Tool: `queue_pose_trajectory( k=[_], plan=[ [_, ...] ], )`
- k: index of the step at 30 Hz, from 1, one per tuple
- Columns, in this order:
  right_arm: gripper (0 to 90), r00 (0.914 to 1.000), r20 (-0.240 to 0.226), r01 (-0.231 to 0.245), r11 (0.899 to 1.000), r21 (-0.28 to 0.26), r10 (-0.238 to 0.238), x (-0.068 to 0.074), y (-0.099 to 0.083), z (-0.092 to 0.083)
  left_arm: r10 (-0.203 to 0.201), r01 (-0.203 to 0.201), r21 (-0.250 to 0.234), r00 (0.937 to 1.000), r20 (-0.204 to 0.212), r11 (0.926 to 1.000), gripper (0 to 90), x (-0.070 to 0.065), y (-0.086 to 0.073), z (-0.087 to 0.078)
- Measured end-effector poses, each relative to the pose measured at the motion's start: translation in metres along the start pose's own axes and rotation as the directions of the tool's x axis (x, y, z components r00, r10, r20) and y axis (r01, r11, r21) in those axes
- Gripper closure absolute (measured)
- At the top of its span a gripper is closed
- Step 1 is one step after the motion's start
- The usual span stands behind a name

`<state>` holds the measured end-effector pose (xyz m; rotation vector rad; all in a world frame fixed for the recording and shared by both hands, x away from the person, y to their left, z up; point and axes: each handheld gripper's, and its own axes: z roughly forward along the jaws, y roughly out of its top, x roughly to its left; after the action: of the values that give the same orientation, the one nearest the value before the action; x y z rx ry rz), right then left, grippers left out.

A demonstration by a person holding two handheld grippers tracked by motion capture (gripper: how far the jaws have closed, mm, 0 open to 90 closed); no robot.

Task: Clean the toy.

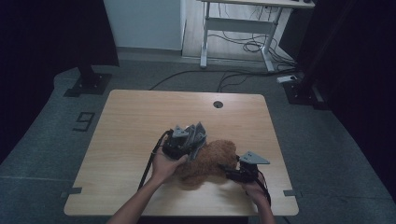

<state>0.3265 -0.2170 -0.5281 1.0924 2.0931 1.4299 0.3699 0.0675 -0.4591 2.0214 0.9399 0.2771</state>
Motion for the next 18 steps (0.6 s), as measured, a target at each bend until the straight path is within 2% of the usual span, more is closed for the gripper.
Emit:
queue_pose_trajectory(
  k=[5,10,14,16,18],
  plan=[
    [13.1,0.9995,-0.028,-0.013,1.0,0.019,0.013,-0.001,0.005,-0.003,-0.012,0.012,-0.03,0.9996,0.025,0.9995,80.1,0.001,-0.015,-0.004],
    [9.6,0.9971,-0.06,-0.046,0.999,0.013,0.047,-0.005,0.014,-0.01,0.002,0.0,-0.065,0.9996,0.029,0.9979,80.6,-0.003,-0.028,-0.008],
    [8.2,0.9934,-0.07,-0.093,0.996,-0.02,0.091,-0.011,0.027,-0.017,0.002,0.002,-0.092,0.9988,0.049,0.9957,80.8,-0.007,-0.037,-0.013],
    [4.9,0.9925,-0.062,-0.104,0.994,0.014,0.105,-0.015,0.034,-0.013,0.001,0.005,-0.104,0.9983,0.059,0.9945,80.9,-0.01,-0.042,-0.015],
    [0.0,0.9891,-0.088,-0.112,0.991,0.073,0.118,-0.019,0.038,-0.005,-0.006,0.014,-0.116,0.9976,0.069,0.9932,80.9,-0.011,-0.045,-0.017]
  ],
)
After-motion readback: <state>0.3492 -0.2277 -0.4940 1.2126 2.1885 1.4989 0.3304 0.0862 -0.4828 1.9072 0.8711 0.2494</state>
